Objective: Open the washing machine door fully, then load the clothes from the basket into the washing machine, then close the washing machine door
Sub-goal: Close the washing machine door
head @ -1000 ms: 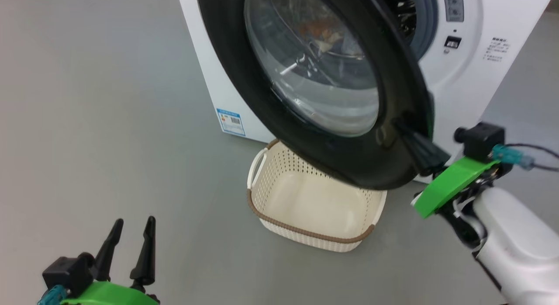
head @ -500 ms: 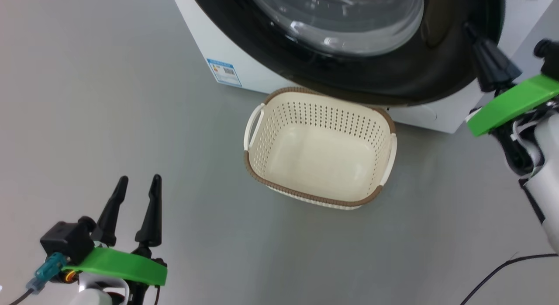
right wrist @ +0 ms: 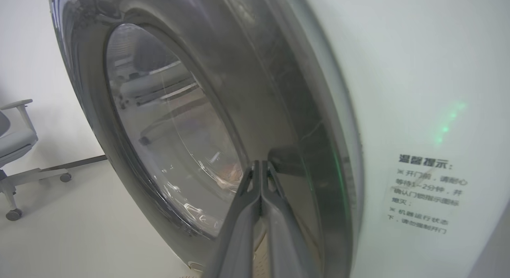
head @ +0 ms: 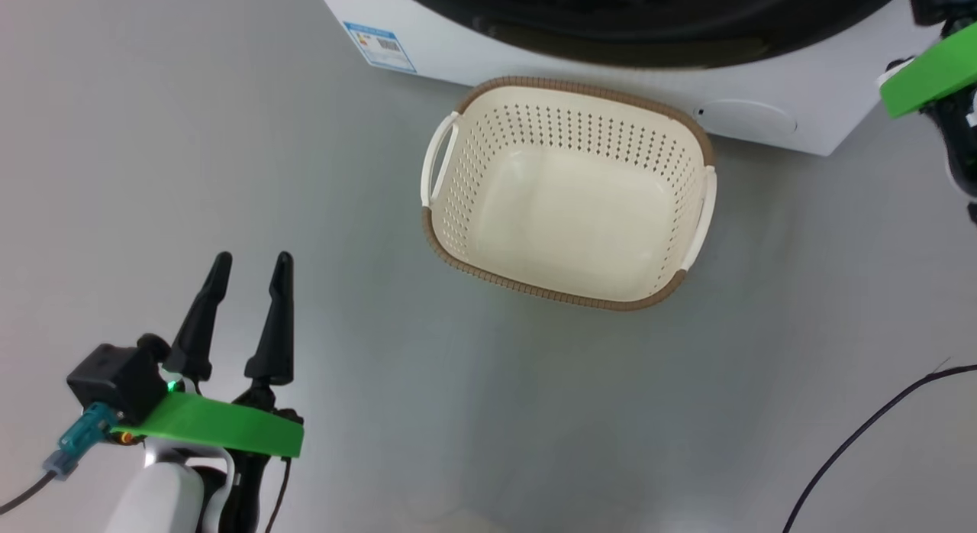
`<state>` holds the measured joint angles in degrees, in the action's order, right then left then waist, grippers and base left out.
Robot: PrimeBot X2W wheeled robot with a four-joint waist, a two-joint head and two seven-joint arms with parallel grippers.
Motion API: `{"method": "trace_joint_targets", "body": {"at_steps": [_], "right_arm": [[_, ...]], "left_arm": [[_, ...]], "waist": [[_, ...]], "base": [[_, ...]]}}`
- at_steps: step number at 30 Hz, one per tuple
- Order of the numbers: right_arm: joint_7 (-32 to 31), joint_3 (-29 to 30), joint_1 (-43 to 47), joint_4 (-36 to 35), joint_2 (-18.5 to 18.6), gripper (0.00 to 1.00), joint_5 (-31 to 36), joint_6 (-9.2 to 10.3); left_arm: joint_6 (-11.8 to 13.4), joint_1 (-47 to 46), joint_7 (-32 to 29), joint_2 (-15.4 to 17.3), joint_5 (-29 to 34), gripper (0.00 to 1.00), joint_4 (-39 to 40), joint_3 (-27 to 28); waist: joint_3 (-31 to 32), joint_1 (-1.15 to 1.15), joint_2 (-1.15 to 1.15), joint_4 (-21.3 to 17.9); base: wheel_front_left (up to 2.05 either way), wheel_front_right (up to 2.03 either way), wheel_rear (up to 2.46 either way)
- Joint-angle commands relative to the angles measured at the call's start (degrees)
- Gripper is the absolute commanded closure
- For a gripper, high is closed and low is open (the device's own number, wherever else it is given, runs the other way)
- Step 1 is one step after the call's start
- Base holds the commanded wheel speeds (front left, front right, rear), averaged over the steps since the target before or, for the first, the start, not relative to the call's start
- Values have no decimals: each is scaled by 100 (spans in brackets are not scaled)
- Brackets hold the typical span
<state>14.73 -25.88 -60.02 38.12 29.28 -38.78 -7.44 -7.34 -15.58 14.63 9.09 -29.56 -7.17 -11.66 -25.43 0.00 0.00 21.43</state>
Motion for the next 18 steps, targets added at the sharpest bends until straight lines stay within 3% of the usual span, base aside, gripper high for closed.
{"method": "trace_joint_targets", "body": {"at_steps": [1,18], "right_arm": [[27,47,-118,-62,52,100,103,-5],[27,248,-227,99,-154,100,356,-5]], "left_arm": [[-14,-134,37,142,46,0,157,232],[-14,-149,37,62,90,0,185,299]], "waist": [[-172,0,0,27],[-20,0,0,-48]], "base": [[0,0,0],[0,0,0]]}}
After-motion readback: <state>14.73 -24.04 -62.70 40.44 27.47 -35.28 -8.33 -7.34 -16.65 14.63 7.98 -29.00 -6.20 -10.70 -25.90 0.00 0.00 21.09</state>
